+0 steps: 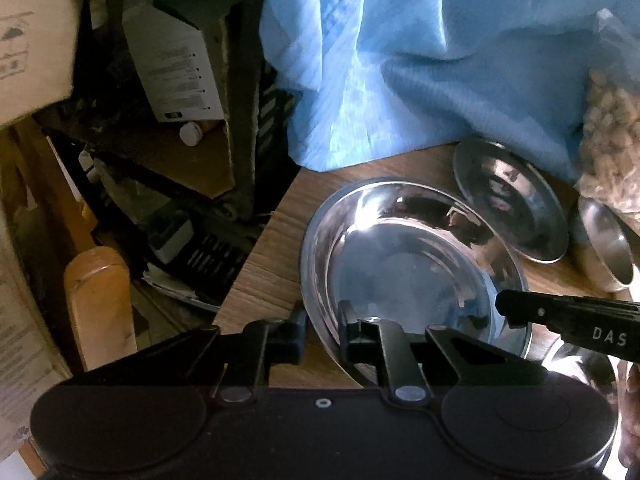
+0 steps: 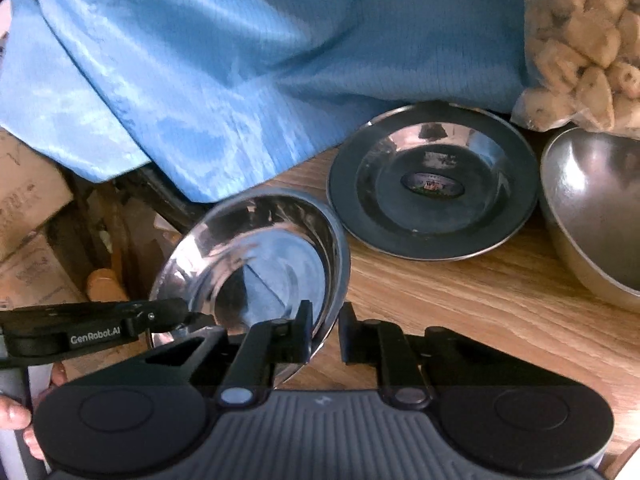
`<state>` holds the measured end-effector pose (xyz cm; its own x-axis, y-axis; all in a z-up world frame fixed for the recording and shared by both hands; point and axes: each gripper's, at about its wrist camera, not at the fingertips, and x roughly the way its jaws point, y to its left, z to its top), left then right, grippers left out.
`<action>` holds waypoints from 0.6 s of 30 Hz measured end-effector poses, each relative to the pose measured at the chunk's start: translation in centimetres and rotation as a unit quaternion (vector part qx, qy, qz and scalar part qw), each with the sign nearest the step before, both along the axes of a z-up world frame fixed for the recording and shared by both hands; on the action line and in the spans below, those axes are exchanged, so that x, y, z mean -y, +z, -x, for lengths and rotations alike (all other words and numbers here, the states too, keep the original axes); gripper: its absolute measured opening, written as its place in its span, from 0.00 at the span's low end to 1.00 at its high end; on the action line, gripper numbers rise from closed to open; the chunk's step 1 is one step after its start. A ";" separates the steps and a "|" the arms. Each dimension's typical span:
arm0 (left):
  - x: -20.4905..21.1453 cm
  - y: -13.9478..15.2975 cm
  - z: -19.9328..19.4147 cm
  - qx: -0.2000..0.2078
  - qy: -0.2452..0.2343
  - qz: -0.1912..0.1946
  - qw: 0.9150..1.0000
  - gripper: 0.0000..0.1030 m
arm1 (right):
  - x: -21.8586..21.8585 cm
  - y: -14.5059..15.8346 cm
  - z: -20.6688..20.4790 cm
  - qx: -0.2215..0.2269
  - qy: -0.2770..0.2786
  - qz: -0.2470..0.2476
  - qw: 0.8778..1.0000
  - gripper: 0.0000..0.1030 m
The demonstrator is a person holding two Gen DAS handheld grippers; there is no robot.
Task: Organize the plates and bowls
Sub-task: 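Close the left gripper on the small steel plate rim while the right gripper grips it too, then lift the small steel plate with both grippers and lower it onto the large steel plate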
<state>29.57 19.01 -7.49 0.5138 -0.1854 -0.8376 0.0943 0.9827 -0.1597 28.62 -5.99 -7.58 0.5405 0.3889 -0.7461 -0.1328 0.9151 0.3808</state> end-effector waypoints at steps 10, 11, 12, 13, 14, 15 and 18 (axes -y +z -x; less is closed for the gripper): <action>4.7 3.1 4.3 0.032 -0.039 -0.010 0.999 0.17 | 4.3 3.1 5.0 0.052 -0.003 -0.008 0.999 0.15; 5.4 3.4 4.6 0.036 -0.046 -0.009 0.998 0.17 | 5.2 3.4 5.5 0.053 -0.012 -0.008 0.999 0.15; 6.0 3.6 4.9 0.040 -0.052 -0.007 0.998 0.17 | 6.0 3.6 6.1 0.053 -0.022 -0.009 0.998 0.15; 7.0 3.8 5.3 0.044 -0.061 -0.003 0.997 0.17 | 6.8 3.8 6.9 0.054 -0.033 -0.010 0.998 0.15; 7.8 3.9 5.6 0.047 -0.070 -0.001 0.996 0.18 | 7.5 4.0 7.5 0.057 -0.042 -0.008 0.997 0.15; 8.6 4.0 5.8 0.050 -0.083 0.002 0.995 0.18 | 8.2 4.2 8.2 0.060 -0.051 -0.005 0.997 0.15; 10.6 3.8 6.5 0.051 -0.116 0.021 0.992 0.18 | 10.3 4.4 10.1 0.058 -0.077 0.001 0.995 0.16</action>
